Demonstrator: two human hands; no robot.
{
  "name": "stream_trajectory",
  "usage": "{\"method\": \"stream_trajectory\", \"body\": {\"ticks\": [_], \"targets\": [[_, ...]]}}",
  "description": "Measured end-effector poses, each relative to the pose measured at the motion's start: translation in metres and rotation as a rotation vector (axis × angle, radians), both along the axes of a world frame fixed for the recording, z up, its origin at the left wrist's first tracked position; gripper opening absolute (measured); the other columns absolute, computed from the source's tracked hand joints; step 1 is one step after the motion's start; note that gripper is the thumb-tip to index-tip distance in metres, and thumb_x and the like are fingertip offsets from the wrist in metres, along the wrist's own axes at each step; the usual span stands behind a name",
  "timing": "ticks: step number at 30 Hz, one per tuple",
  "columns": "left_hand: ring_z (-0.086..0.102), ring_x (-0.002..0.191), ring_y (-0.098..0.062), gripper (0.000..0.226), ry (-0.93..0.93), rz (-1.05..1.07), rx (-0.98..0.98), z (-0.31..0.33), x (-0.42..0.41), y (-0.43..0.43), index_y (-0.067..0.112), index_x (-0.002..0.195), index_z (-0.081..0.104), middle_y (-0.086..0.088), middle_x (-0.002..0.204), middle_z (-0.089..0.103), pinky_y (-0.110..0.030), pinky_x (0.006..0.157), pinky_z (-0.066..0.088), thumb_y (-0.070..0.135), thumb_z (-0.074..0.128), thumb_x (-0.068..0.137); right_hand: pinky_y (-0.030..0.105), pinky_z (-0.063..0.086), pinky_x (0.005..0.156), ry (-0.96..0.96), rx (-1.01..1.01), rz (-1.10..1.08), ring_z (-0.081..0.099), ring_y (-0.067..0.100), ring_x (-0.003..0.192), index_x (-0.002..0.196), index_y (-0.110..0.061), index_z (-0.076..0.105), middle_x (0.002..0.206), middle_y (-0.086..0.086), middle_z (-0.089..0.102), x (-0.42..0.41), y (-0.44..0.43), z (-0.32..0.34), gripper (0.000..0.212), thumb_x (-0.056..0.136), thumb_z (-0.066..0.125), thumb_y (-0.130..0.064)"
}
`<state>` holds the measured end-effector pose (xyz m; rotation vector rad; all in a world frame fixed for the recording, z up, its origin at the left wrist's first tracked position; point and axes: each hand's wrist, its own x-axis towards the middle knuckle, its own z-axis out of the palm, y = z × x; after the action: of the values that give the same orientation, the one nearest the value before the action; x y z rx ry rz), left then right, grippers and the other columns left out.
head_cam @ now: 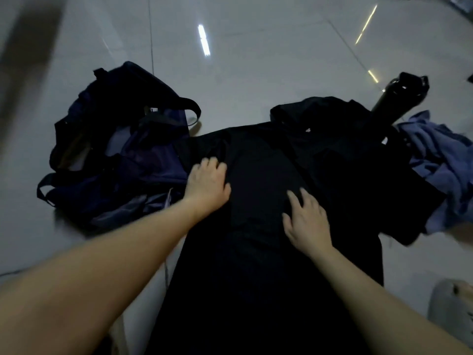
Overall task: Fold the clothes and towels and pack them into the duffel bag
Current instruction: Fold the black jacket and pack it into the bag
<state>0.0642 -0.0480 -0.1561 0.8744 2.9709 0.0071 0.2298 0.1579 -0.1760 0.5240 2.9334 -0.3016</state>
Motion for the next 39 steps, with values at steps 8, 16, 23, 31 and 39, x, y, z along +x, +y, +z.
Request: {"method": "stream_trajectory", "body": {"ticks": [8, 16, 23, 31, 39], "targets": [[0.044, 0.132, -0.038, 0.058, -0.298, 0.430, -0.062, 0.008, -0.120, -0.025, 0.011, 0.140, 0.045, -0.015, 0.142, 0.048, -0.048, 0.103, 0.041, 0.041, 0.060, 0.093, 0.056, 0.010, 0.123, -0.364, -0.084, 0.046, -0.008, 0.036, 0.154, 0.161, -0.033, -0.002, 0.167, 0.014, -0.012, -0.090, -0.007, -0.005, 0.092, 0.092, 0.050, -0.066], [0.057, 0.120, -0.036, 0.053, -0.255, 0.519, -0.119, 0.000, -0.136, -0.025, 0.013, 0.122, 0.057, -0.013, 0.123, 0.064, -0.045, 0.103, 0.039, 0.043, 0.077, 0.083, 0.055, 0.007, 0.124, -0.361, -0.096, 0.052, -0.012, 0.034, 0.154, 0.160, -0.033, -0.005, 0.167, 0.012, -0.017, -0.086, -0.004, -0.008, 0.092, 0.094, 0.050, -0.065], [0.066, 0.092, -0.028, 0.017, -0.423, 0.643, 0.355, 0.054, -0.146, -0.025, 0.016, 0.091, 0.063, -0.006, 0.100, 0.068, -0.037, 0.086, 0.056, 0.022, 0.076, 0.082, 0.053, 0.020, 0.121, -0.388, -0.198, 0.010, 0.005, 0.034, 0.154, 0.160, -0.030, 0.014, 0.168, 0.011, 0.002, -0.101, 0.000, 0.016, 0.079, 0.096, 0.056, -0.046], [0.070, 0.086, -0.022, 0.017, -0.384, 0.329, 0.446, 0.100, -0.113, 0.002, 0.014, 0.095, 0.070, -0.004, 0.091, 0.073, -0.039, 0.083, 0.059, 0.025, 0.077, 0.084, 0.034, 0.047, 0.100, -0.118, -0.807, -0.007, 0.054, 0.023, 0.126, 0.155, -0.022, 0.035, 0.144, 0.005, 0.050, -0.116, -0.036, 0.013, 0.057, 0.100, 0.052, -0.023], [0.069, 0.082, -0.018, 0.026, -0.585, 0.132, 0.607, 0.083, -0.032, 0.079, 0.022, 0.110, 0.065, 0.001, 0.092, 0.072, -0.036, 0.075, 0.059, 0.026, 0.075, 0.086, 0.046, 0.054, 0.083, 0.017, -1.821, -0.708, 0.061, 0.034, 0.115, 0.135, -0.011, 0.053, 0.128, 0.016, 0.062, -0.123, 0.011, 0.027, 0.075, 0.097, 0.031, -0.071]]}}
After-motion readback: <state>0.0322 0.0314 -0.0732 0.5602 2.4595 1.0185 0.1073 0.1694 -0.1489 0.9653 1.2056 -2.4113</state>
